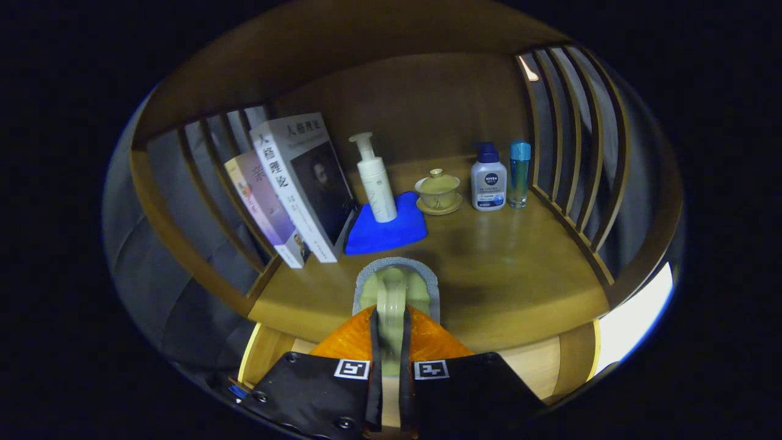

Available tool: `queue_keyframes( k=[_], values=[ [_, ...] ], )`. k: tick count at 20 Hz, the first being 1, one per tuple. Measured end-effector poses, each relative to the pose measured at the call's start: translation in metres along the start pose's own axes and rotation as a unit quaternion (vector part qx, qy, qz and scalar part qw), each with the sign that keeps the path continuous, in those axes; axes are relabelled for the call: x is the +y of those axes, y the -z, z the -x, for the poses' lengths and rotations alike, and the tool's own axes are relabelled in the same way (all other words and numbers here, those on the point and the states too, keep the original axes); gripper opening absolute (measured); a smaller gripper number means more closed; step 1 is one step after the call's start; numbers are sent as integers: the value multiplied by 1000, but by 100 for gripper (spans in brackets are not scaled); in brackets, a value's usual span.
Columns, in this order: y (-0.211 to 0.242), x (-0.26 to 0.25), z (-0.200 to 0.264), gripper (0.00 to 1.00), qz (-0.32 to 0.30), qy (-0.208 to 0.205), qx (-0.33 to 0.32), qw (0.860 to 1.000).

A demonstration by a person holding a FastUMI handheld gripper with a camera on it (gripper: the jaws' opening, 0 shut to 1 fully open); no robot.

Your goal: Pull open the drawer, take out the items inside it, and place them on the countertop above the cabinet.

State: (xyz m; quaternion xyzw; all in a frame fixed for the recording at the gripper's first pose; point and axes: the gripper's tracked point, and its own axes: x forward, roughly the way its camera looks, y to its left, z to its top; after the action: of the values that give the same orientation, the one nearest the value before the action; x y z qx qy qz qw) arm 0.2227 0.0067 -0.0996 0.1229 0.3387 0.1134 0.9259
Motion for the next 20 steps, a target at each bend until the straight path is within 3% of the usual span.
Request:
queue_keyframes(
  k=[8, 13, 17, 20],
  values=[
    [-23, -23, -52, 14, -9, 47, 3, 999],
    [-28, -19, -72, 21, -22, 24, -7, 999],
    [-27, -21, -84, 21, -89, 12, -38, 995],
    [-27, -23, -81, 41, -97, 4, -47, 994]
  ],
)
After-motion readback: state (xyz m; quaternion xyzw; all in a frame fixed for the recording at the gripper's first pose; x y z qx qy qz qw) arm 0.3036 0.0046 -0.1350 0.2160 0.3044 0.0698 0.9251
